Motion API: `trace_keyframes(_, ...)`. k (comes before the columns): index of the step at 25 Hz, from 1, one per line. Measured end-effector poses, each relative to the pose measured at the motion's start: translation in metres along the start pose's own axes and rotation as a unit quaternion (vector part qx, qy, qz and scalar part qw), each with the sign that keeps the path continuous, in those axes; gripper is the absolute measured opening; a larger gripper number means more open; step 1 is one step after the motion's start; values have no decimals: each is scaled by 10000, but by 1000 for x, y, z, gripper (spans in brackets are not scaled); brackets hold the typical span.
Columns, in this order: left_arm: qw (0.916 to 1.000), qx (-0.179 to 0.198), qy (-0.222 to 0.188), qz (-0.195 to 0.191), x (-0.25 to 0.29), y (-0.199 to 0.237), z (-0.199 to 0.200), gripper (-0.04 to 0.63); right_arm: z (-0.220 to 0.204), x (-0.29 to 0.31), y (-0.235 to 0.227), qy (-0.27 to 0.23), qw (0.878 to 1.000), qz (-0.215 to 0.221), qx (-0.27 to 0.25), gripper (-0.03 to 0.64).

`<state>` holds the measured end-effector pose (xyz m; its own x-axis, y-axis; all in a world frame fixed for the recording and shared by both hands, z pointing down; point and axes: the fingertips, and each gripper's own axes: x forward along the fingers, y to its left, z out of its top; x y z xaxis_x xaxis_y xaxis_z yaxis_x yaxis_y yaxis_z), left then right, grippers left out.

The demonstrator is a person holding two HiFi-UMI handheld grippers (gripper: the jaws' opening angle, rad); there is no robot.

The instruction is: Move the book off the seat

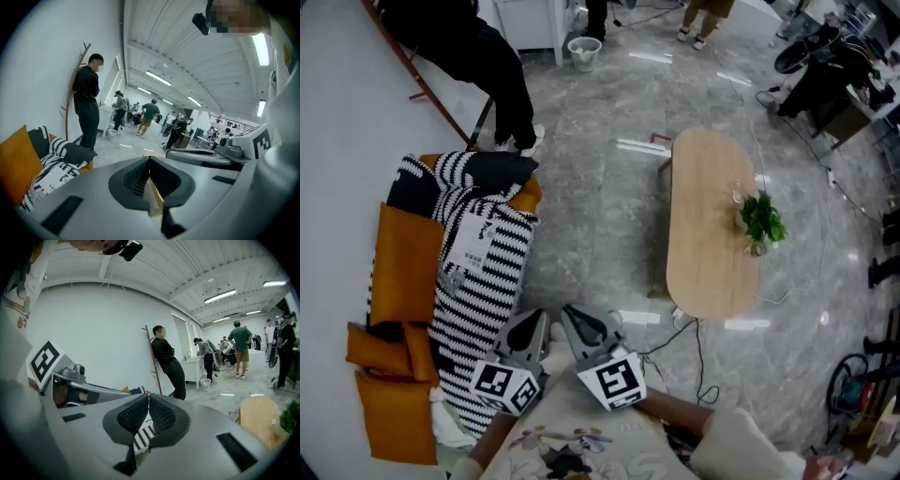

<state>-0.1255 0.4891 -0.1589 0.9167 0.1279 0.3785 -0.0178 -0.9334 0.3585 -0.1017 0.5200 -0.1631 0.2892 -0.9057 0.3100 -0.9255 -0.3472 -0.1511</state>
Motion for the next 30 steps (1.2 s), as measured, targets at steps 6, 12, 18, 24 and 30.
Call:
trace_keyframes(6,9996,-140,-110,199,-13,22,-1,9,-1,10,11,-19,10000,-20,-50,14)
trace_keyframes(12,9994,-263,-128,192,-14,16,-5,9,3,0,2,-234,9996,-88,138,14)
trace_keyframes(18,9987,-451,-72,237,-5,-3,-10,9,4,-23,-22,-448,9977,-189,466,15)
trace_keyframes(24,9990,-141,-136,402,4,-17,-16,9,-4,-32,-44,-542,9954,-148,781,15)
trace_keyframes(30,9980,-243,-67,582,3,-22,-23,9,-13,-42,-53,-524,9934,-99,1014,14)
